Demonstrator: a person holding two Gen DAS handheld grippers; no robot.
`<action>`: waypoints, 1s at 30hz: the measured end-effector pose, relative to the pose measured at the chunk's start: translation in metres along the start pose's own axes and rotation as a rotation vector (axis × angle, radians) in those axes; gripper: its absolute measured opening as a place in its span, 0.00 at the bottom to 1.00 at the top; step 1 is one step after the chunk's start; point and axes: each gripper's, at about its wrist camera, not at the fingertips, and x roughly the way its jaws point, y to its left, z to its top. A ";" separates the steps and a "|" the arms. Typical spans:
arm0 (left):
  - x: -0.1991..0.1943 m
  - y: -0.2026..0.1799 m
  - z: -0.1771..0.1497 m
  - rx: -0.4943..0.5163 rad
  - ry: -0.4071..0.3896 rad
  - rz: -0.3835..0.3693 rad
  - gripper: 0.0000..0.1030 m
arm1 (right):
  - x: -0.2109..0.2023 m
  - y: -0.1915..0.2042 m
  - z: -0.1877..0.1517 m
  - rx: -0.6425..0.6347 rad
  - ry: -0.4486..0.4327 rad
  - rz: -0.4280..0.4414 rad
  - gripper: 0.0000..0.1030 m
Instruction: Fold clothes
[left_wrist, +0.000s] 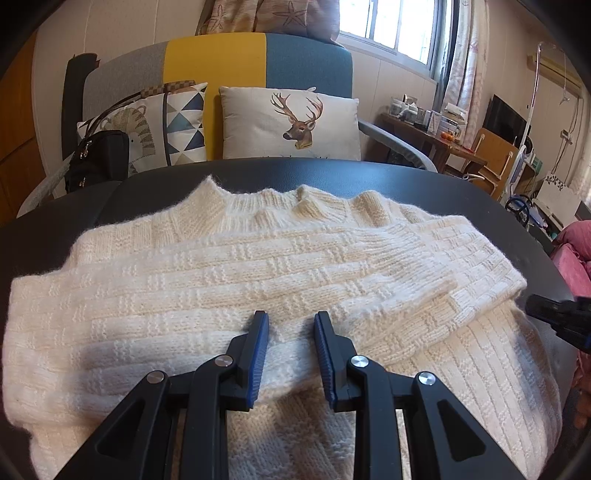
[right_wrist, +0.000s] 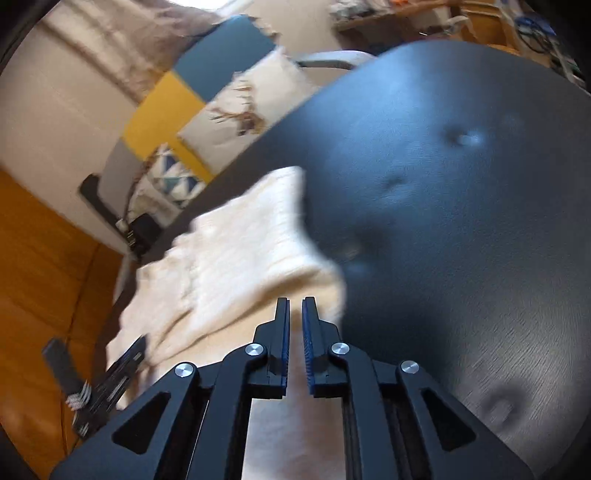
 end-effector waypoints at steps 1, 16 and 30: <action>-0.004 0.004 -0.004 -0.019 0.000 -0.002 0.24 | -0.002 0.010 -0.005 -0.029 0.006 0.021 0.08; -0.060 0.086 -0.059 -0.298 0.000 -0.037 0.24 | 0.097 0.187 -0.048 -0.561 0.068 0.088 0.08; -0.079 0.176 -0.084 -0.401 -0.024 -0.007 0.21 | 0.126 0.179 -0.057 -0.551 0.114 0.025 0.06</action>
